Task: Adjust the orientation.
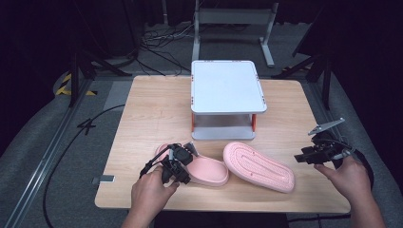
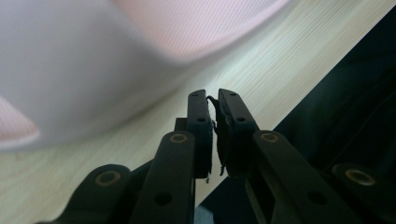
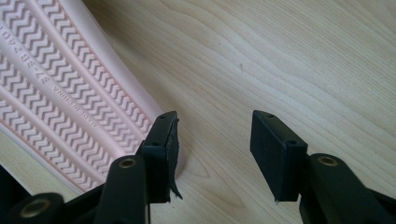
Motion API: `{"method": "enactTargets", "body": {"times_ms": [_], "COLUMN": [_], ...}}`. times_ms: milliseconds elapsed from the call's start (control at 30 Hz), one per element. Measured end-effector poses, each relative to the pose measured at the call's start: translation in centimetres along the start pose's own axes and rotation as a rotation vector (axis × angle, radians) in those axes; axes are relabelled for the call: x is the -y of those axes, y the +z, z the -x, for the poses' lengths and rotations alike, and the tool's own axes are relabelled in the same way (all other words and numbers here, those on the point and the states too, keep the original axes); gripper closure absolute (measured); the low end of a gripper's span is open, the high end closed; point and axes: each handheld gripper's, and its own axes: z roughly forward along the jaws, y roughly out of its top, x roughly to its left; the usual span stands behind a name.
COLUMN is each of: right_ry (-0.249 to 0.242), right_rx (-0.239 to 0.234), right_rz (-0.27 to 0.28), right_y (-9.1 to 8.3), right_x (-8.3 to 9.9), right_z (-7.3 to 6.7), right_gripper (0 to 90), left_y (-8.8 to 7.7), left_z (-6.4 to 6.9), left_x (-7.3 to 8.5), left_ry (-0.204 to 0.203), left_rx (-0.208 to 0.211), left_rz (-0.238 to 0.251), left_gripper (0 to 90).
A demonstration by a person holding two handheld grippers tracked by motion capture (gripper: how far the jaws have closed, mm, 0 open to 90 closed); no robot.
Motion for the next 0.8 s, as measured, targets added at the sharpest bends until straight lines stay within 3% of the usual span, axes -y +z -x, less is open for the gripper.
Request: {"method": "enactTargets", "body": {"times_ms": [100, 200, 267, 400, 567, 667, 800], "right_ry": [-0.01, -0.012, -0.008, -0.015, -0.016, -0.013, 0.008], "right_rx": [-0.018, -0.018, -0.02, -0.021, -0.017, -0.012, 0.003], "right_rz": [-0.007, -0.005, -0.005, -0.005, -0.004, 0.001, 0.011], "right_y": [0.2, 0.2, 0.2, 0.3, 0.4, 0.2, -0.3], "right_x": [0.0, 0.0, 0.0, 0.0, 0.1, 0.5, 1.3], "right_z": [0.0, 0.0, -0.1, -0.1, -0.2, -0.2, -0.2], "right_gripper": [51.4, 51.5, 51.6, 51.6, 51.8, 51.8, 51.9], "left_y": [0.8, 1.6, 1.7, 1.9, 1.9, 1.9, 1.8], "left_z": [-0.5, -1.3, -1.7, -2.9, -4.0, -4.8, -5.5], "left_x": [0.2, 0.3, 0.2, 0.2, 0.0, -0.4, -1.6], "left_ry": [-0.017, -0.042, -0.057, -0.138, -0.166, -0.196, -0.216], "left_rx": [-0.04, -0.044, -0.048, -0.116, -0.109, -0.128, -0.188], "left_rz": [-0.083, -0.102, -0.1, -0.084, -0.05, -0.034, -0.032], "left_gripper": [86.2, 87.3, 87.3, 83.8, 83.0, 80.4, 75.9]}}
